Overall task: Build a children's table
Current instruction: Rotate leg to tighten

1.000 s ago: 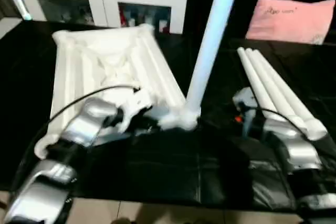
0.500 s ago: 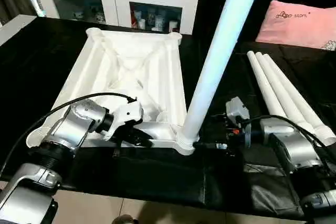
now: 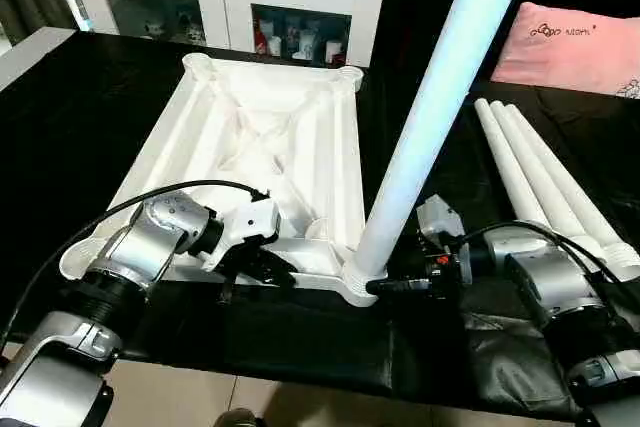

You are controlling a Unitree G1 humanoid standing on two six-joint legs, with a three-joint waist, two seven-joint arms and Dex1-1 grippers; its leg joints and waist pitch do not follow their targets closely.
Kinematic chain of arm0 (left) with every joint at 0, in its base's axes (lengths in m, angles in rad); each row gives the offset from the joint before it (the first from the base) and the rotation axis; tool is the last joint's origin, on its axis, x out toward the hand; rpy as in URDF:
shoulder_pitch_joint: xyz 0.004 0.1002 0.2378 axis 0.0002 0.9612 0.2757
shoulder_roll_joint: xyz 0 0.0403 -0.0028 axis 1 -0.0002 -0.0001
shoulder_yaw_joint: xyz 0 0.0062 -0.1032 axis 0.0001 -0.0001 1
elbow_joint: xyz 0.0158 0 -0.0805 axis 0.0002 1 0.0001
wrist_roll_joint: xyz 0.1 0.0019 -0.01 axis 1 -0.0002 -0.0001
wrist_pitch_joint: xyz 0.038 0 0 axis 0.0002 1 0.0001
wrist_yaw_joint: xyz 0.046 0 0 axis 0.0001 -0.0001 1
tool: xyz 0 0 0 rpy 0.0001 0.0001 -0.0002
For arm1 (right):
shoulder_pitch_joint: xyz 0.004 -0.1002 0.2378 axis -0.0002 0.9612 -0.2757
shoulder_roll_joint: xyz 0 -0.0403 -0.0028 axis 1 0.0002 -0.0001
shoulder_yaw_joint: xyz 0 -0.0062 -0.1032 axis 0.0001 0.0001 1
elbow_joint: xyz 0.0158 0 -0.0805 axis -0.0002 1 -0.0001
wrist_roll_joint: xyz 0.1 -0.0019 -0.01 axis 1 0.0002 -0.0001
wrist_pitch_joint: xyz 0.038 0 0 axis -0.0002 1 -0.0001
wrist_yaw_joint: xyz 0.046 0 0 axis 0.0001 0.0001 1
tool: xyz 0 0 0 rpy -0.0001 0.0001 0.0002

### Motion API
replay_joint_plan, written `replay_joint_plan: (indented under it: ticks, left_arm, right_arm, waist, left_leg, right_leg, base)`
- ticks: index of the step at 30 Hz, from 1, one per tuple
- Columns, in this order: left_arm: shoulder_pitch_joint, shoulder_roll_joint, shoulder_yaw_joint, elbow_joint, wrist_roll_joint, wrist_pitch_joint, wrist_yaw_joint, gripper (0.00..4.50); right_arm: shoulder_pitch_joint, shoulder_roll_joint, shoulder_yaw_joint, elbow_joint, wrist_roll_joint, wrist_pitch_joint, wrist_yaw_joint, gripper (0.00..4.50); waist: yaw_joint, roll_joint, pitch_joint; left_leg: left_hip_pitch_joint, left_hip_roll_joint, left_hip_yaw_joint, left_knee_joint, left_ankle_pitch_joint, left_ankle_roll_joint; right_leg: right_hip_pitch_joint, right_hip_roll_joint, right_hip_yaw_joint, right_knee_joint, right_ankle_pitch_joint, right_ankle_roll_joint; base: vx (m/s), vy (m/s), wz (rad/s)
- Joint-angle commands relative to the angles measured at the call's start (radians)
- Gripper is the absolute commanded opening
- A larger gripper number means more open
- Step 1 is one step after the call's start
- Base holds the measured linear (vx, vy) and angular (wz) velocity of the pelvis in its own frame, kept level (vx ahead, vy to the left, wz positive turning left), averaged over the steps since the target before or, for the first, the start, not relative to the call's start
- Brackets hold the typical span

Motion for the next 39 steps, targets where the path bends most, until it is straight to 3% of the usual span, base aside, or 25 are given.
replay_joint_plan:
  ticks: [1, 11, 16, 18, 20, 23, 26, 27, 29, 31, 32, 36, 39]
  left_arm:
    - [0.000, -0.015, -0.038, -0.031, 0.006, -0.012, -0.043, 0.00]
    - [0.006, -0.021, -0.041, -0.040, 0.004, -0.003, -0.031, 0.00]
    - [0.003, -0.059, -0.017, -0.025, 0.007, 0.042, 0.055, 0.00]
    - [-0.011, -0.116, 0.017, -0.011, -0.005, 0.115, 0.150, 0.00]
    - [-0.026, -0.154, 0.042, 0.006, -0.007, 0.148, 0.226, 0.00]
    - [-0.046, -0.211, 0.073, 0.018, -0.016, 0.210, 0.316, 0.00]
    - [-0.069, -0.262, 0.096, 0.031, -0.017, 0.258, 0.401, 0.00]
    - [-0.089, -0.310, 0.117, 0.043, -0.013, 0.303, 0.483, 0.00]
    - [-0.098, -0.330, 0.125, 0.047, -0.011, 0.324, 0.516, 0.00]
    - [-0.127, -0.397, 0.162, 0.067, 0.002, 0.370, 0.645, 0.00]
    - [-0.127, -0.397, 0.162, 0.067, 0.002, 0.370, 0.645, 0.00]
    - [-0.139, -0.419, 0.156, 0.063, 0.030, 0.376, 0.703, 0.00]
    - [-0.135, -0.411, 0.147, 0.057, 0.038, 0.372, 0.692, 0.00]
  right_arm:
    - [-0.022, -0.001, 0.008, 0.014, -0.005, -0.008, -0.001, 2.89]
    - [-0.013, 0.010, 0.012, 0.022, -0.007, -0.020, 0.018, 2.73]
    - [0.017, 0.025, -0.013, -0.003, 0.020, 0.025, -0.029, 2.72]
    - [0.036, 0.079, -0.074, 0.000, 0.050, 0.077, -0.166, 2.72]
    - [0.048, 0.105, -0.086, -0.001, 0.044, 0.091, -0.236, 2.71]
    - [0.061, 0.159, -0.106, 0.005, 0.037, 0.108, -0.350, 2.68]
    - [0.052, 0.223, -0.133, 0.030, 0.037, 0.138, -0.472, 2.66]
    - [0.030, 0.290, -0.164, 0.059, 0.031, 0.161, -0.603, 2.66]
    - [0.019, 0.320, -0.179, 0.070, 0.027, 0.169, -0.662, 2.60]
    - [-0.049, 0.409, -0.212, 0.153, -0.022, 0.181, -0.917, 2.60]
    - [-0.049, 0.409, -0.212, 0.153, -0.022, 0.181, -0.917, 2.59]
    - [-0.093, 0.454, -0.207, 0.192, -0.065, 0.146, -1.022, 2.59]
    - [-0.087, 0.445, -0.217, 0.192, -0.079, 0.120, -1.041, 3.29]
  waist:
    - [-0.005, 0.006, -0.070]
    - [-0.005, 0.005, -0.070]
    - [-0.004, 0.005, -0.069]
    - [-0.002, 0.004, -0.064]
    - [-0.008, 0.000, -0.062]
    - [-0.020, 0.000, -0.058]
    - [-0.027, 0.000, -0.056]
    - [-0.029, 0.006, -0.059]
    - [-0.035, 0.007, -0.060]
    - [-0.043, 0.007, -0.063]
    - [-0.051, 0.008, -0.063]
    - [-0.047, 0.005, -0.069]
    - [-0.045, 0.004, -0.069]
  left_leg:
    - [0.014, 0.057, -0.012, -0.062, -0.133, 0.055]
    - [0.013, 0.057, -0.011, -0.061, -0.133, 0.057]
    - [0.015, 0.058, -0.011, -0.061, -0.132, 0.060]
    - [0.021, 0.060, -0.011, -0.065, -0.160, 0.048]
    - [0.018, 0.055, -0.014, -0.067, -0.191, 0.027]
    - [0.023, 0.050, -0.018, -0.068, -0.244, 0.007]
    - [0.027, 0.049, -0.020, -0.071, -0.255, 0.006]
    - [0.026, 0.050, -0.021, -0.071, -0.244, 0.004]
    - [0.026, 0.051, -0.022, -0.073, -0.237, -0.003]
    - [0.022, 0.051, -0.022, -0.073, -0.218, -0.006]
    - [0.021, 0.048, -0.021, -0.073, -0.207, -0.013]
    - [0.016, 0.045, -0.016, -0.068, -0.140, 0.025]
    - [0.014, 0.047, -0.015, -0.069, -0.107, 0.050]
  right_leg:
    - [0.055, -0.090, 0.055, -0.072, -0.105, -0.230]
    - [0.055, -0.090, 0.055, -0.071, -0.105, -0.231]
    - [0.054, -0.090, 0.055, -0.072, -0.105, -0.232]
    - [0.048, -0.092, 0.056, -0.080, -0.162, -0.227]
    - [0.053, -0.096, 0.055, -0.088, -0.241, -0.206]
    - [0.048, -0.097, 0.055, -0.103, -0.372, -0.166]
    - [0.044, -0.097, 0.055, -0.109, -0.404, -0.154]
    - [0.046, -0.097, 0.057, -0.107, -0.386, -0.156]
    - [0.046, -0.095, 0.056, -0.101, -0.346, -0.170]
    - [0.049, -0.094, 0.056, -0.096, -0.289, -0.185]
    - [0.047, -0.093, 0.056, -0.094, -0.277, -0.191]
    - [0.057, -0.092, 0.058, -0.089, -0.165, -0.197]
    - [0.061, -0.093, 0.057, -0.083, -0.097, -0.211]
  base:
    - [0.000, 0.000, 0.00]
    - [0.000, 0.000, 0.00]
    - [0.000, 0.000, 0.00]
    - [0.000, 0.000, 0.00]
    - [0.000, 0.000, 0.00]
    - [0.000, 0.000, 0.00]
    - [0.000, 0.000, 0.00]
    - [0.000, 0.000, 0.00]
    - [0.000, 0.000, 0.00]
    - [0.000, 0.000, 0.00]
    - [0.000, 0.000, 0.00]
    - [0.000, 0.000, 0.00]
    - [0.000, 0.000, 0.00]
